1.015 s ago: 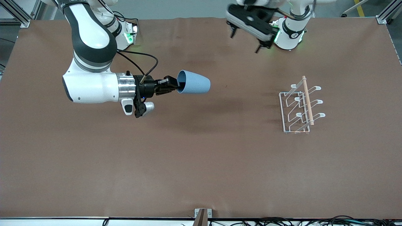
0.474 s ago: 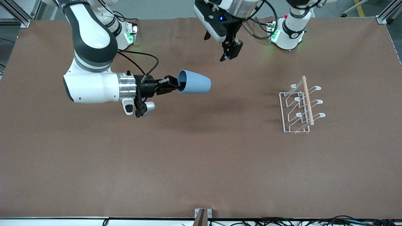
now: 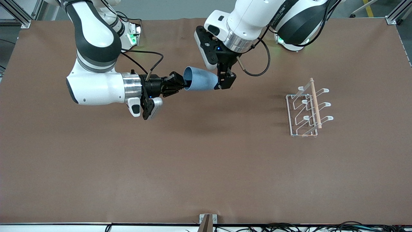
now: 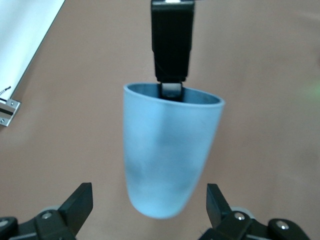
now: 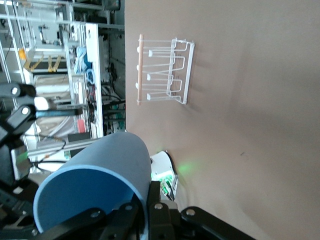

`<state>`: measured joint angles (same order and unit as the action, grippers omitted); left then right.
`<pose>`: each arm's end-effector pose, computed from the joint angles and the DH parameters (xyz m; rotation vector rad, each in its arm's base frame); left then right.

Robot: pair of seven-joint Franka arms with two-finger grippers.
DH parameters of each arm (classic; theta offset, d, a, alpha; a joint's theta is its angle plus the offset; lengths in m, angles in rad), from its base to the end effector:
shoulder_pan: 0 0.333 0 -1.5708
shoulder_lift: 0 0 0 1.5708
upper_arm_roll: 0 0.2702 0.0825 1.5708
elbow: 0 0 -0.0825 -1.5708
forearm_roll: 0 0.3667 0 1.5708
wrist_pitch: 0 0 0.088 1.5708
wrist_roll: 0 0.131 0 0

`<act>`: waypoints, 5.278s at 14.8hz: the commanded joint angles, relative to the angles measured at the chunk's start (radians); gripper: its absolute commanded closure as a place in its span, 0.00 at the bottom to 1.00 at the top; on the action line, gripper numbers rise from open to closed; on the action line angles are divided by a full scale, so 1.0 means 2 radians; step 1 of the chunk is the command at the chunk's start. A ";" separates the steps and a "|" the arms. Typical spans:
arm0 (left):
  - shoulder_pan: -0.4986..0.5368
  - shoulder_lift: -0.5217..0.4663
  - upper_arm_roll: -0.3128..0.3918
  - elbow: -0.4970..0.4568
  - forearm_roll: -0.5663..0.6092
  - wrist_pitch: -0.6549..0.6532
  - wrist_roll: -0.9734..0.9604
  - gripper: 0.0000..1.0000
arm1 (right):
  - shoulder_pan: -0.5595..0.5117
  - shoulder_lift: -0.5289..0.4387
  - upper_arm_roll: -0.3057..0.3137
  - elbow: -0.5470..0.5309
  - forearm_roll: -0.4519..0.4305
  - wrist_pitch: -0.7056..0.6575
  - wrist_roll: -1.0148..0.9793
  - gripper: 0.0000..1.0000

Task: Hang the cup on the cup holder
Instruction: 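Hold the cup with the right gripper while the left gripper reaches it, then close the left gripper on the cup's base beside the right gripper, then open the right gripper and withdraw while the left gripper carries the cup, then move the cup with the left gripper over the cup holder hooks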

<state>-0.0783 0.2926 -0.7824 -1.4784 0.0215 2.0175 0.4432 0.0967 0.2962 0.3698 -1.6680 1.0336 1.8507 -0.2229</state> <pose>0.4554 -0.4466 0.5188 2.3235 -1.6839 0.4148 0.5223 0.3396 0.4291 -2.0442 -0.3169 0.2599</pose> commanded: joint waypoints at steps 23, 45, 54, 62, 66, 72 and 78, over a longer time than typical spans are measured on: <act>-0.025 0.051 -0.013 0.010 0.009 0.015 0.051 0.50 | 0.000 0.003 -0.002 0.007 0.006 -0.029 -0.017 0.90; 0.055 0.043 -0.010 0.029 0.307 -0.315 0.090 0.51 | -0.182 -0.041 -0.018 0.068 -0.445 -0.030 -0.054 0.00; 0.064 0.048 -0.005 -0.021 0.490 -0.385 0.213 0.58 | -0.167 -0.071 -0.015 0.114 -0.499 -0.101 0.103 0.00; 0.100 0.078 -0.005 -0.086 0.590 -0.388 0.253 0.57 | -0.082 -0.160 -0.129 0.111 -0.514 -0.193 0.194 0.01; 0.095 0.098 -0.005 -0.113 0.620 -0.390 0.253 0.57 | -0.070 -0.174 -0.153 0.080 -0.511 -0.195 0.190 0.01; 0.075 0.140 -0.005 -0.123 0.656 -0.420 0.257 0.56 | -0.055 -0.173 -0.176 0.069 -0.513 -0.195 0.171 0.01; 0.079 0.158 -0.004 -0.155 0.702 -0.434 0.251 0.56 | -0.060 -0.170 -0.180 0.075 -0.515 -0.191 0.144 0.00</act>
<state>0.0685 0.6114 -0.7820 -1.7515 1.3797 1.1698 0.9407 -0.0313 -0.0207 0.0198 -1.4977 0.0199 1.4566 0.0846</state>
